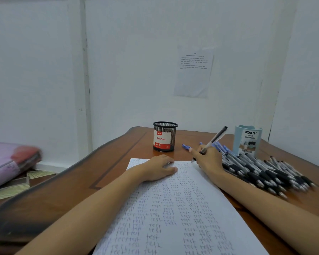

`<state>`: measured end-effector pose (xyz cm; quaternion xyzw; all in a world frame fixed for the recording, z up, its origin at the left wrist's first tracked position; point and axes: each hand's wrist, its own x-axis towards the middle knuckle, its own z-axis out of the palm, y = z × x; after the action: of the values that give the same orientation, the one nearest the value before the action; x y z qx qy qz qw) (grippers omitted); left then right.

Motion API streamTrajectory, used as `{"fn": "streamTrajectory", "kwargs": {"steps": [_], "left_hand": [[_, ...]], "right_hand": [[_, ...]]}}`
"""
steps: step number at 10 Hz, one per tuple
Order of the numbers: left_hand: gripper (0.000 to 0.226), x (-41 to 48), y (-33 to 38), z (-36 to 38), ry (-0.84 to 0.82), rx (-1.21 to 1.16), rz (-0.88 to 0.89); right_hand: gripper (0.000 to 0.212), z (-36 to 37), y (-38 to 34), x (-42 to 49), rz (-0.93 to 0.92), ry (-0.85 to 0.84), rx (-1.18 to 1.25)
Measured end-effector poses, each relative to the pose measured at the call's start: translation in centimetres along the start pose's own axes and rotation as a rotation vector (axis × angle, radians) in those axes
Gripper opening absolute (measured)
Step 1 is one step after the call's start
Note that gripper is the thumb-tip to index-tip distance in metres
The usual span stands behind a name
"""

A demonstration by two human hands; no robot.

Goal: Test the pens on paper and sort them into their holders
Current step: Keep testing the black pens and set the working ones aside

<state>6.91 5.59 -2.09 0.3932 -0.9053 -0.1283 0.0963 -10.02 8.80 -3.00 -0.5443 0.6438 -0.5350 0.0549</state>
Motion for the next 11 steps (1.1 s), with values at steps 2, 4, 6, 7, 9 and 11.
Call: {"fn": "streamTrajectory", "kwargs": {"steps": [2, 4, 6, 7, 9, 11], "left_hand": [[0.051, 0.1, -0.1, 0.1, -0.003, -0.003, 0.004], [0.05, 0.1, -0.2, 0.1, -0.01, 0.001, 0.009], [0.051, -0.1, 0.0, 0.0, -0.025, -0.002, 0.009], [0.05, -0.2, 0.1, 0.0, -0.025, -0.004, 0.006], [0.05, -0.1, 0.0, 0.1, -0.03, -0.003, 0.003], [0.048, -0.2, 0.0, 0.2, -0.024, -0.004, 0.012]], "right_hand": [[0.046, -1.0, -0.8, -1.0, 0.0, -0.145, 0.176], [0.062, -2.1, -1.7, -0.1, 0.119, 0.013, 0.234], [0.025, -4.9, -0.6, 0.9, 0.163, 0.058, 0.155], [0.031, -5.0, -0.2, 1.0, 0.17, 0.044, 0.142], [0.047, -4.8, -0.4, 1.1, 0.167, 0.0, 0.178], [0.034, -4.7, -0.1, 1.4, 0.214, -0.075, 0.164]]}}
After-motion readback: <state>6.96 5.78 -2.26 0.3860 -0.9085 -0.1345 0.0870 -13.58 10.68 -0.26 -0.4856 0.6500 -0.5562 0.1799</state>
